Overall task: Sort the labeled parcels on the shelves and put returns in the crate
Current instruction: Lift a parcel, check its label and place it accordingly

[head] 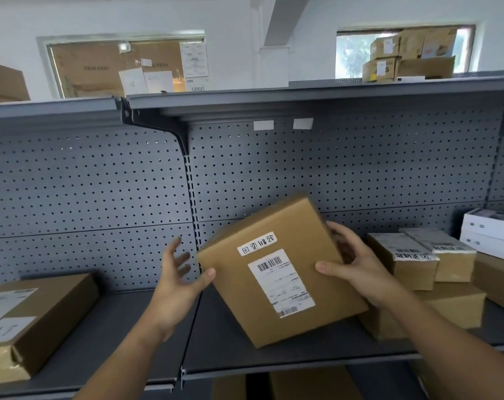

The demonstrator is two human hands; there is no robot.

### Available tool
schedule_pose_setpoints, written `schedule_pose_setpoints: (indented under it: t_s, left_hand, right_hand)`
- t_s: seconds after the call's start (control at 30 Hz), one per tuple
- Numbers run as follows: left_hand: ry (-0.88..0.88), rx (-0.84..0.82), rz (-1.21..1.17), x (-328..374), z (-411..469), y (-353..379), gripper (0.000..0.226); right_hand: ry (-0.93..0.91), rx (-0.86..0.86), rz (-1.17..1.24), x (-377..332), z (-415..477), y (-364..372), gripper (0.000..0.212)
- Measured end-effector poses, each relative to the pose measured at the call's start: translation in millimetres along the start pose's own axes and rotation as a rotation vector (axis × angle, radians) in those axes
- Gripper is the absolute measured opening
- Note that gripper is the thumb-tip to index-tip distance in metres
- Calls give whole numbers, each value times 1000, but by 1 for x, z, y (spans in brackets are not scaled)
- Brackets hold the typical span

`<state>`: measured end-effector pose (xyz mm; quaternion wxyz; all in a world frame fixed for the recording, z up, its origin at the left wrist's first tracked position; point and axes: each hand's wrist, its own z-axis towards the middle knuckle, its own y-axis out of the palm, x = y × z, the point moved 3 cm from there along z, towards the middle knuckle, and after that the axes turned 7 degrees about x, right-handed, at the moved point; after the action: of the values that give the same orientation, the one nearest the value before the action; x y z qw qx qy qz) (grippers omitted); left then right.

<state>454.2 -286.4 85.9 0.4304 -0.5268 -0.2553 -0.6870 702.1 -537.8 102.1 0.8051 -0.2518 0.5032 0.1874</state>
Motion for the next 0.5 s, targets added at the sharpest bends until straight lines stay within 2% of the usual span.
schedule_pose_setpoints:
  t_s: [0.07,0.13,0.23,0.33,0.4,0.5]
  left_hand:
    - [111,-26,65,27,4,-5,87]
    - [245,-123,182,55,5,0,85]
    - [448,-258,394,92,8,20,84]
    - [621,-320,684,114,14,44,85]
    - [649,-361,891,123,21,55,84]
    - [611,-418,1140,132,31,58,76]
  right_hand:
    - [-64,-56,-132,-23,12,-6,91]
    - [-114,-128,-268,-43,23,-7,90]
    - [-178,-211,-460,-67,35,3,90]
    - [-252,-289,-619,-83,38,23,93]
    - [-305,-316,-687,-88,39,35,93]
    - [-315,-312,-716,-90,39,44,83]
